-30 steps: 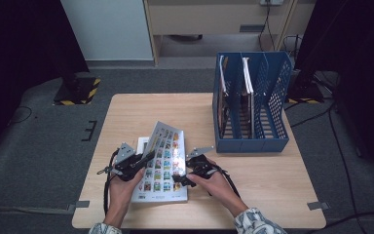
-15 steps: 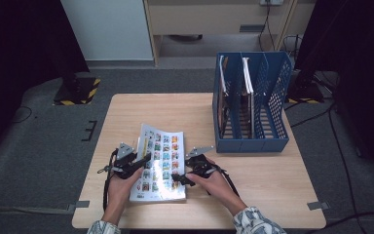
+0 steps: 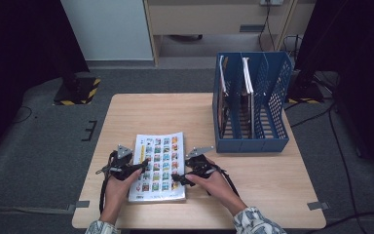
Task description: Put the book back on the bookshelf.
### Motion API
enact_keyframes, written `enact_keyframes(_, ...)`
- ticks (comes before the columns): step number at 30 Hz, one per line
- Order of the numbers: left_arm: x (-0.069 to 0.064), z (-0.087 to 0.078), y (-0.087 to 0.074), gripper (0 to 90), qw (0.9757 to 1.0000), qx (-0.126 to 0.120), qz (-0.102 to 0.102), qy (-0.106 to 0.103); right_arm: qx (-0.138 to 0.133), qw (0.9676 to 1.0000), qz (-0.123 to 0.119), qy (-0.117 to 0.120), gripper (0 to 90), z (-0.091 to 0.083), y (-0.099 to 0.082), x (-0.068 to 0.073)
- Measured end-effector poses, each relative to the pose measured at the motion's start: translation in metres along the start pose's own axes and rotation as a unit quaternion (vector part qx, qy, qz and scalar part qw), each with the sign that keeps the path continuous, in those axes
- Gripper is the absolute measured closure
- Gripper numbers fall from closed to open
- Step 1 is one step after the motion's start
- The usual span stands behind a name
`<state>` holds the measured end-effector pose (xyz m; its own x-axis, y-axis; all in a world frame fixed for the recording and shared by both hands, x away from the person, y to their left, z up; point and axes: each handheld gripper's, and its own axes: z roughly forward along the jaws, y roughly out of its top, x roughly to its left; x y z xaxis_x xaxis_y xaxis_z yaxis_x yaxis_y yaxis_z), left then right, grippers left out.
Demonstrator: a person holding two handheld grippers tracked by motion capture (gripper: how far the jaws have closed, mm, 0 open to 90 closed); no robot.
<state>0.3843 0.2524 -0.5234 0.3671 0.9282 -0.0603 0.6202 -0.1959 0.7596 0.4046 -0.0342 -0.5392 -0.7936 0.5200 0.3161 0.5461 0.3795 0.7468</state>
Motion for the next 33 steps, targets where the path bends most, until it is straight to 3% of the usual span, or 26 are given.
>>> enact_keyframes(4, 0.003, 0.002, -0.002, 24.0, 0.9991, 0.004, -0.033, -0.025, 0.0, 1.0, -0.001, 0.0, 9.8, 0.0, 0.0, 0.0)
enact_keyframes(11, 0.007, 0.003, -0.006, 27.3, 0.9977, -0.001, -0.051, -0.046, 0.006, 0.9999, -0.007, -0.007, 9.0, 0.005, 0.005, 0.0)
enact_keyframes(26, 0.007, 0.003, -0.007, 27.4, 0.9975, -0.004, -0.05, -0.05, 0.007, 0.9999, 0.01, -0.002, 9.0, 0.025, 0.025, -0.008)
enact_keyframes(33, 0.006, 0.003, -0.007, 27.3, 0.9975, -0.005, -0.046, -0.053, -0.002, 0.9989, 0.043, 0.019, 12.0, 0.039, 0.036, -0.009)
